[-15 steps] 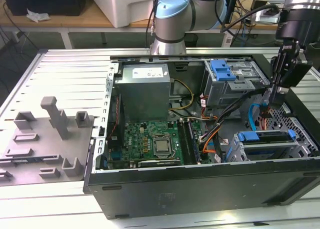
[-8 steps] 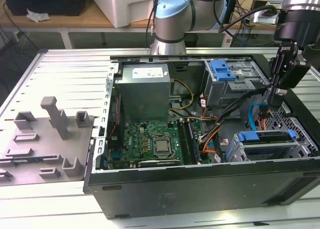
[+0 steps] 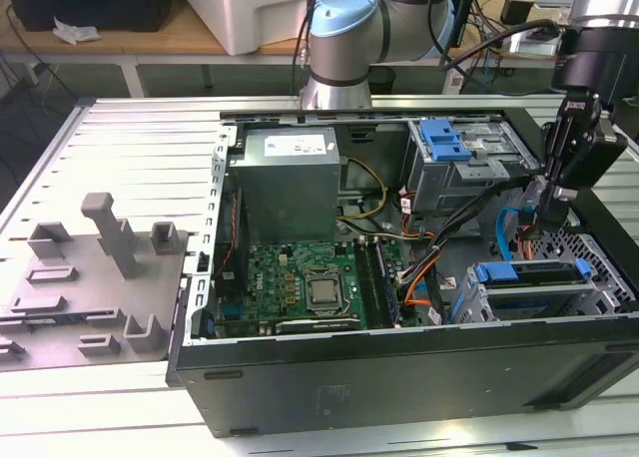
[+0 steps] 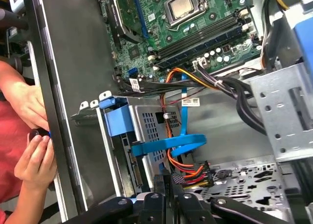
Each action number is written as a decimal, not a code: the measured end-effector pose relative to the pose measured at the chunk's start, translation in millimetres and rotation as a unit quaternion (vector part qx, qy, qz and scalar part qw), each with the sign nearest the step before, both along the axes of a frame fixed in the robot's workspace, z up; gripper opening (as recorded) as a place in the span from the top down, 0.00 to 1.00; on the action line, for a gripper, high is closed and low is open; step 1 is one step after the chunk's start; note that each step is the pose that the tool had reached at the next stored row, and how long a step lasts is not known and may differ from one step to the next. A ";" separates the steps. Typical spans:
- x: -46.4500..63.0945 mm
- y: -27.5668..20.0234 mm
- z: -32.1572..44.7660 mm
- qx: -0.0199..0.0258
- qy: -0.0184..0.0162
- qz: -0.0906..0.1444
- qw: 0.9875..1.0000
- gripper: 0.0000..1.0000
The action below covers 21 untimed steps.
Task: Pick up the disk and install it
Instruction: 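Insert the first disk wire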
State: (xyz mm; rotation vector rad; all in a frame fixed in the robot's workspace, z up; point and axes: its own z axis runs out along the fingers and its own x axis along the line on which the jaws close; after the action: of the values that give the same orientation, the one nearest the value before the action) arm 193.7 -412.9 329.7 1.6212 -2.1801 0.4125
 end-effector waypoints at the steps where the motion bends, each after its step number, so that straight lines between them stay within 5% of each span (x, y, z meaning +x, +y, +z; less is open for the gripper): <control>1: -0.4 -1.7 0.0 0.001 0.000 0.000 1.000 0.84; 8: -4.6 -12.2 0.0 0.008 -0.004 0.002 1.000 0.84; 18: -8.1 -18.4 0.0 0.034 -0.015 0.010 0.999 0.84; 21: -9.0 -20.6 0.2 0.038 -0.017 0.012 0.999 0.84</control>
State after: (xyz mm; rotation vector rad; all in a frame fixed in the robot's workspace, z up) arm 184.7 -433.6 329.9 1.6930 -2.2289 0.3705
